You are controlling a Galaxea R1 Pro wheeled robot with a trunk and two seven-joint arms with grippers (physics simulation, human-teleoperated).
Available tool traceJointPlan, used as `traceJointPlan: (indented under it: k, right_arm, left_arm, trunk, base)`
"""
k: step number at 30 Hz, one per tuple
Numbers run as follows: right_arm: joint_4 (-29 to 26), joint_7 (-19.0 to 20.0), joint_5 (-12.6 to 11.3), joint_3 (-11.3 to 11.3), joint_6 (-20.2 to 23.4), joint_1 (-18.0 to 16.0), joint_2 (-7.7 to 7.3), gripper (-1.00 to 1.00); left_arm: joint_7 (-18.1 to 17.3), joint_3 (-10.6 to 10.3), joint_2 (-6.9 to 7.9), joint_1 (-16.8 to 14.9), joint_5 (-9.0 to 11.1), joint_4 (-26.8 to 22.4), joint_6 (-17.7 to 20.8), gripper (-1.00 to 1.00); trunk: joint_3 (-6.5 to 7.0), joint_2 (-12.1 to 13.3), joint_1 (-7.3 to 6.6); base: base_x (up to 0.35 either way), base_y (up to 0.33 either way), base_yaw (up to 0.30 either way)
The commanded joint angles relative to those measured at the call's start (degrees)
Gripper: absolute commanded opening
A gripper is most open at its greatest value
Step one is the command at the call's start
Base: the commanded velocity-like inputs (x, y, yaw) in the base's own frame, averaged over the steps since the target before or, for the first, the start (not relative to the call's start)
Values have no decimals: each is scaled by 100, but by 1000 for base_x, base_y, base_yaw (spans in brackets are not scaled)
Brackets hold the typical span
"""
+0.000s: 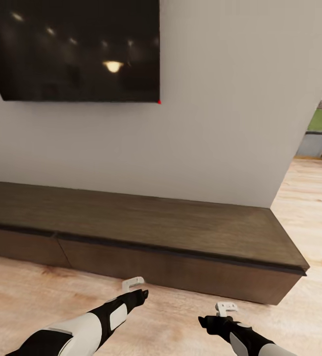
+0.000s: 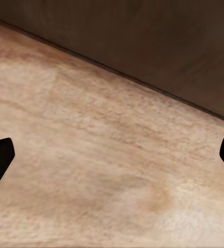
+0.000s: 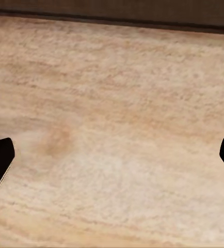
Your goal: Place each of the two pumpkins and all three candles from the living room inside a cabinet in the living room (use any cabinet), then make sure every cabinet is closed, and position the cauldron so it is next to a table in the living room.
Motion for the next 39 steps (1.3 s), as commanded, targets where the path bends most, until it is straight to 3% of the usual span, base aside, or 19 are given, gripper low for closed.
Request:
traceJointPlan:
  k: [1,27,39]
  right_arm:
    - [6,18,-59,47,-17,1,-2,100]
    - [9,11,-53,75,-16,13,-1,100]
    - [9,38,-53,71,-40,13,-7,100]
  left_arm:
    - [-24,-46,-2,-8,67,22,-36,100]
    - [-24,-46,-2,-8,97,22,-32,100]
    - [-24,-46,-2,-8,97,22,-33,100]
  trunk:
    - [11,0,-4]
    - [290,965,-536]
    - [553,1446,-799]
  base:
    - [0,0,187]
    - [0,0,175]
    - [0,0,68]
